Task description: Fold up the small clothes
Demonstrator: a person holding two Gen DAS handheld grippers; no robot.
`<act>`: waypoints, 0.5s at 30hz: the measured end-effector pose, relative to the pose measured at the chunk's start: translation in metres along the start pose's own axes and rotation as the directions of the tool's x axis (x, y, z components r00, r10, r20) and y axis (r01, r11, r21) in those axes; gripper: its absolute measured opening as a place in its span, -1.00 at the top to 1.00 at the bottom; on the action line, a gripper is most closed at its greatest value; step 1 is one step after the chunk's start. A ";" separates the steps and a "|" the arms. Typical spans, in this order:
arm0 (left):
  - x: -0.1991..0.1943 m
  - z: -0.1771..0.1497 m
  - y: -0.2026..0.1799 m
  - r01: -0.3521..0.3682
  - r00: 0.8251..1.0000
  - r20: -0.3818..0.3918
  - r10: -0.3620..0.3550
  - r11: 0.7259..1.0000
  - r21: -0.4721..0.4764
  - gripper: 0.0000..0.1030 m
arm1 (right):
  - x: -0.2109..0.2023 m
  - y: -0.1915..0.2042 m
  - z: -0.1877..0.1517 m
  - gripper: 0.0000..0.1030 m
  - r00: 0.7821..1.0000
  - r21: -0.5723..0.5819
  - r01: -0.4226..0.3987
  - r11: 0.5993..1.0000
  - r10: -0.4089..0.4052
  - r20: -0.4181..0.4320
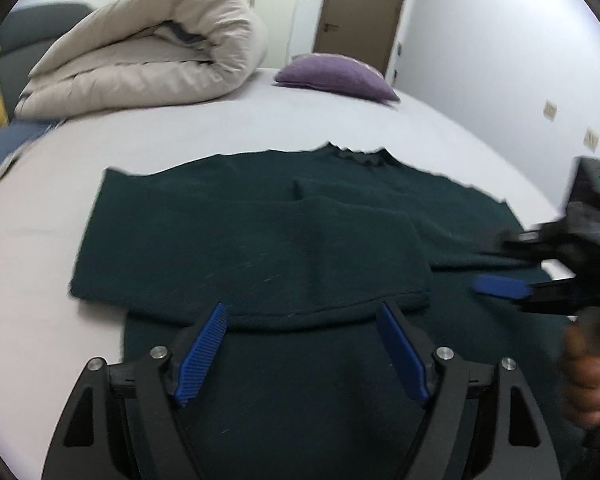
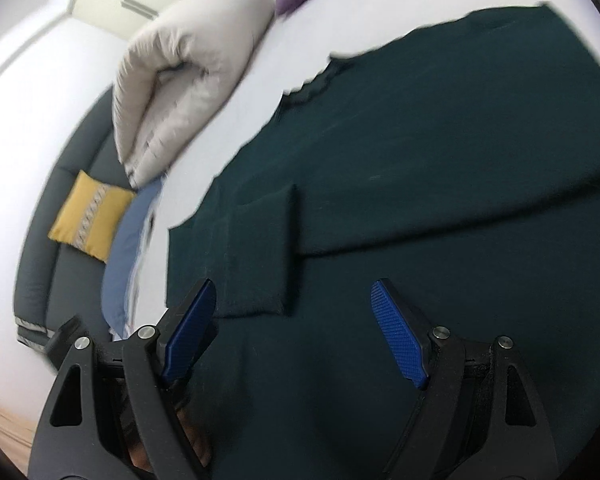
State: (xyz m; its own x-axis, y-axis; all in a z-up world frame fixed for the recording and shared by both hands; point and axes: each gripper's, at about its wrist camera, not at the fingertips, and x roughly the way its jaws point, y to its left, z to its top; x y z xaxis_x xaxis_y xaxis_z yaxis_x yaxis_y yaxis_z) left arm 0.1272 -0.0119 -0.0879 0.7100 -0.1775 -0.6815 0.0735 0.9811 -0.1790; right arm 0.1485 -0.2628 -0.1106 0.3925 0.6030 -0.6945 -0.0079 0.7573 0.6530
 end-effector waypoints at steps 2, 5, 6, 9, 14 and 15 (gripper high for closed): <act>-0.008 -0.003 0.015 0.005 1.000 0.012 -0.004 0.999 -0.045 -0.55 | 0.025 0.005 0.006 -0.53 0.998 0.000 0.030 1.000 -0.030 -0.049; -0.014 -0.007 0.036 0.017 1.000 0.013 -0.016 0.995 -0.103 -0.55 | 0.046 0.015 0.014 -0.42 0.995 -0.028 0.086 0.996 -0.087 -0.045; -0.016 -0.010 0.043 0.019 1.000 0.012 -0.018 0.993 -0.120 -0.54 | 0.050 0.020 0.016 -0.32 0.995 -0.042 0.092 0.995 -0.094 -0.046; -0.022 -0.016 0.057 0.031 0.999 0.014 -0.029 0.986 -0.165 -0.52 | 0.061 0.038 0.015 0.31 0.989 -0.111 0.115 0.987 -0.125 -0.081; -0.030 -0.017 0.073 0.051 0.999 0.031 -0.045 0.972 -0.230 -0.51 | 0.056 0.066 0.020 0.87 0.987 -0.239 0.147 0.960 -0.159 -0.028; -0.033 -0.016 0.078 0.052 0.998 0.037 -0.044 0.969 -0.241 -0.51 | 0.050 0.071 0.022 0.87 0.987 -0.265 0.152 0.952 -0.160 -0.011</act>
State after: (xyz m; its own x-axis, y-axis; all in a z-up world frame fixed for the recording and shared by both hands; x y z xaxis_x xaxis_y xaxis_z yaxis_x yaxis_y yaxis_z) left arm 0.0987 0.0688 -0.0908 0.7313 -0.2178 -0.6464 -0.0609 0.9230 -0.3799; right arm 0.1881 -0.1842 -0.0923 0.3787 0.4764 -0.7935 -0.1912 0.8791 0.4366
